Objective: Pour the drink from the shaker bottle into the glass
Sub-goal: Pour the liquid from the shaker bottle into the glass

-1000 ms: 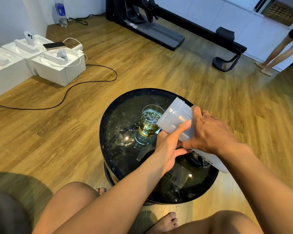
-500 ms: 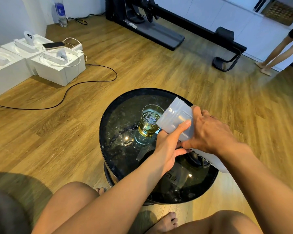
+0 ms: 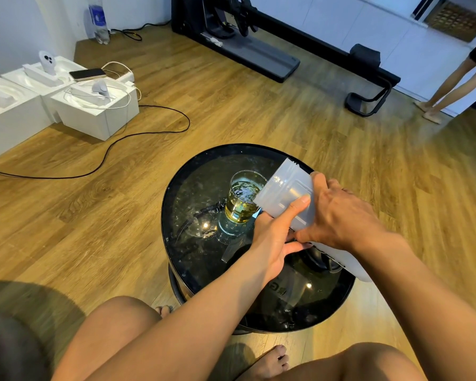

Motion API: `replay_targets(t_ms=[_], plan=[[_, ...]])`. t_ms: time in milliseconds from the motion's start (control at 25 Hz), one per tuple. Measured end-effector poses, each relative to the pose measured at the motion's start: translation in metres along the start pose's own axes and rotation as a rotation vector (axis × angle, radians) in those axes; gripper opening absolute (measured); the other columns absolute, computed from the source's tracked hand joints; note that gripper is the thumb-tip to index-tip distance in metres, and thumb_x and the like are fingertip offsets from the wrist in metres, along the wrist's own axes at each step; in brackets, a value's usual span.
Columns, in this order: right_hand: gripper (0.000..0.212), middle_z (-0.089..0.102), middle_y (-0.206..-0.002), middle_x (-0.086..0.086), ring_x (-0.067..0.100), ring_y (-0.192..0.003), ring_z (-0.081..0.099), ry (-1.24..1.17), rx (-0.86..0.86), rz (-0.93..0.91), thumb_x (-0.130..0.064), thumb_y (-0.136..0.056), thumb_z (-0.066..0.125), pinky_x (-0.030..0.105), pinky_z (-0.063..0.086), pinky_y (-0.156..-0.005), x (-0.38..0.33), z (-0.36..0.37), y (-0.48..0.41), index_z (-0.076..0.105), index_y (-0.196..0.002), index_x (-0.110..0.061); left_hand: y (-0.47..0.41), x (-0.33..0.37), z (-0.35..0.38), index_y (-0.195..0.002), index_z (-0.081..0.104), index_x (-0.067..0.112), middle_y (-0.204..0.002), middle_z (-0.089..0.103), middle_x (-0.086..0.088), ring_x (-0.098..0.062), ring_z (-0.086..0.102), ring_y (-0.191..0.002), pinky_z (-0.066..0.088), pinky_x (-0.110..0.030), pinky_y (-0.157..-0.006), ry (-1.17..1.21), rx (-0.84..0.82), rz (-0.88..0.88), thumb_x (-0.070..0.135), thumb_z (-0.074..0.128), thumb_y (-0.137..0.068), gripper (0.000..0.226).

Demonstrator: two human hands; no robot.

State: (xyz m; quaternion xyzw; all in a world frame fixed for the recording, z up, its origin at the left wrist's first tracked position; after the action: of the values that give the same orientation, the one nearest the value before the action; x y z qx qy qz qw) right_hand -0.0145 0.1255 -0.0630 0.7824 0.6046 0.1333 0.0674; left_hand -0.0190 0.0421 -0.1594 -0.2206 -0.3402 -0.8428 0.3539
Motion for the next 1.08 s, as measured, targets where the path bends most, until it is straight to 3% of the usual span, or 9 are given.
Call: replay_targets(t_ms=[440, 960, 1080], plan=[[0.114, 0.044, -0.126, 0.01, 0.035, -0.115, 0.049, 0.007, -0.001, 0.002, -0.065, -0.055, 0.08, 0.043, 0.043, -0.079, 0.0002, -0.0001, -0.0008, 0.018, -0.138, -0.019, 0.001, 0.0006, 0.0001, -0.121, 0.066, 0.021, -0.117, 0.075, -0.017, -0.038, 0.072, -0.109, 0.06, -0.056, -0.087, 0.003, -0.001, 0.0, 0.026, 0.078, -0.085, 0.038], [0.114, 0.044, -0.127, 0.011, 0.036, -0.117, 0.048, 0.008, 0.003, 0.003, -0.063, -0.057, 0.08, 0.045, 0.044, -0.08, -0.0005, -0.0007, -0.0007, 0.016, -0.14, -0.018, 0.0005, 0.0015, 0.0003, -0.115, 0.067, 0.024, -0.116, 0.076, -0.015, -0.036, 0.072, -0.108, 0.059, -0.057, -0.089, 0.009, -0.01, 0.009, 0.025, 0.078, -0.086, 0.031], [0.112, 0.044, -0.125, 0.01, 0.036, -0.115, 0.049, 0.018, 0.013, 0.001, -0.065, -0.055, 0.079, 0.042, 0.04, -0.075, -0.0002, -0.0004, -0.0007, 0.019, -0.137, -0.018, 0.0007, 0.0003, 0.0006, -0.114, 0.069, 0.023, -0.116, 0.076, -0.016, -0.039, 0.071, -0.11, 0.059, -0.057, -0.089, 0.0, -0.004, 0.004, 0.027, 0.078, -0.086, 0.03]])
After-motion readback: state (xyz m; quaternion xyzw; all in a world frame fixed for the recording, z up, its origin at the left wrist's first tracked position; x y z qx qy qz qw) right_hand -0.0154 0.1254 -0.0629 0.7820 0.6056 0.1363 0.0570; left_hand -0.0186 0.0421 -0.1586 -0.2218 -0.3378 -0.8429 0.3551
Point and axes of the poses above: each hand's wrist, its own y-axis away from the middle knuckle, its own z-axis out of the palm, x = y × z, the point moved 5 cm from there along -y, towards the middle knuckle
